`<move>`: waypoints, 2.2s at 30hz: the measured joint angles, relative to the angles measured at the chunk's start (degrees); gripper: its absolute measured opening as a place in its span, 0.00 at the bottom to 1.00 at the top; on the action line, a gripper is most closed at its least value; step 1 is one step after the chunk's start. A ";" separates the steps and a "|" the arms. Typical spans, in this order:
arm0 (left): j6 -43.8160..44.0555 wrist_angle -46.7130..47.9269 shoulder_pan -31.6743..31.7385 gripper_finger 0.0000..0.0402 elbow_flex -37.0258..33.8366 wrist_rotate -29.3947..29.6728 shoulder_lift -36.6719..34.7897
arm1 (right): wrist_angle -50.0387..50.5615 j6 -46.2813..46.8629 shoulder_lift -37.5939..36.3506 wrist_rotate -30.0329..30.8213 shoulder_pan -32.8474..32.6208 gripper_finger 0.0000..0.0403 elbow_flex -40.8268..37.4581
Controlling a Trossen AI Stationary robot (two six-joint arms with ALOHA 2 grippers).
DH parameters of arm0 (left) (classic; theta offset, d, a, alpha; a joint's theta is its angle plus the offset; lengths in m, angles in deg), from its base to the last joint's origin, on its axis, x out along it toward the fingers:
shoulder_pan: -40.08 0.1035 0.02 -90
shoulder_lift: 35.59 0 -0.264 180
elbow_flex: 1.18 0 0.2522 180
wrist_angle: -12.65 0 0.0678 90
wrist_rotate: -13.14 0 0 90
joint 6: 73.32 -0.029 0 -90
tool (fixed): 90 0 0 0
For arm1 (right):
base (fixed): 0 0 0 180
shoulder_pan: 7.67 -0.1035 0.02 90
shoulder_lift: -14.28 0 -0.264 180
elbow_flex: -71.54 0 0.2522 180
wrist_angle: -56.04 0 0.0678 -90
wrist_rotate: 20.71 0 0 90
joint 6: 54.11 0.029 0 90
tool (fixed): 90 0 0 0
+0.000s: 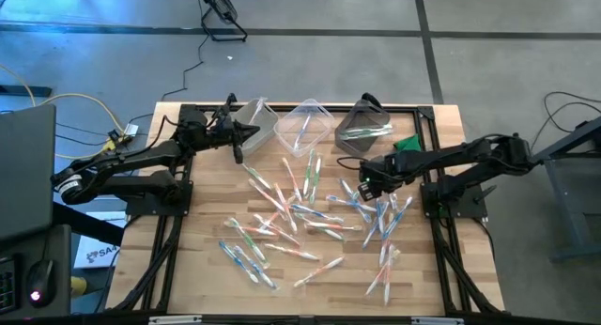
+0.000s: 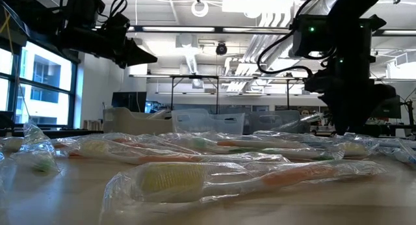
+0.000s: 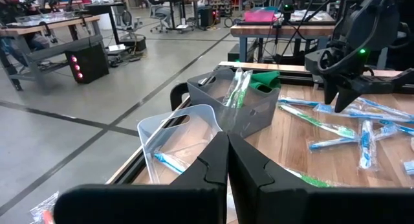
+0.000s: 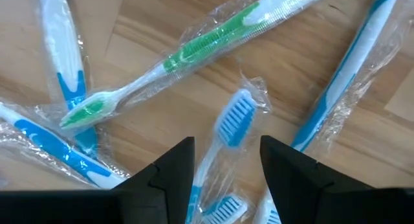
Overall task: Pick & Place Toothbrushes
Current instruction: Put the blue toothbrush into the transparent bin
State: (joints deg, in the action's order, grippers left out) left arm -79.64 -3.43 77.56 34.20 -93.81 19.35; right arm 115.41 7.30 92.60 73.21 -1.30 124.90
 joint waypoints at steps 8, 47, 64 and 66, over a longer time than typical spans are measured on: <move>0.09 0.17 0.00 0.00 -0.01 0.00 0.00 | -3.19 0.31 0.00 0.38 0.00 0.42 -1.85; 0.15 0.95 0.00 0.00 0.01 0.13 0.00 | -7.26 3.30 -0.07 0.72 0.00 0.22 -6.91; 0.17 0.92 0.00 0.00 0.01 0.00 0.00 | -9.99 0.89 -0.36 0.02 0.00 0.03 -4.29; 0.17 0.90 0.00 0.00 0.01 0.00 0.00 | -10.20 -2.01 -0.44 0.07 0.02 0.02 -2.68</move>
State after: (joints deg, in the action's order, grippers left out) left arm -79.47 -2.53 77.56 34.20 -93.81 19.35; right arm 105.21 5.29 92.17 73.28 -1.28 122.22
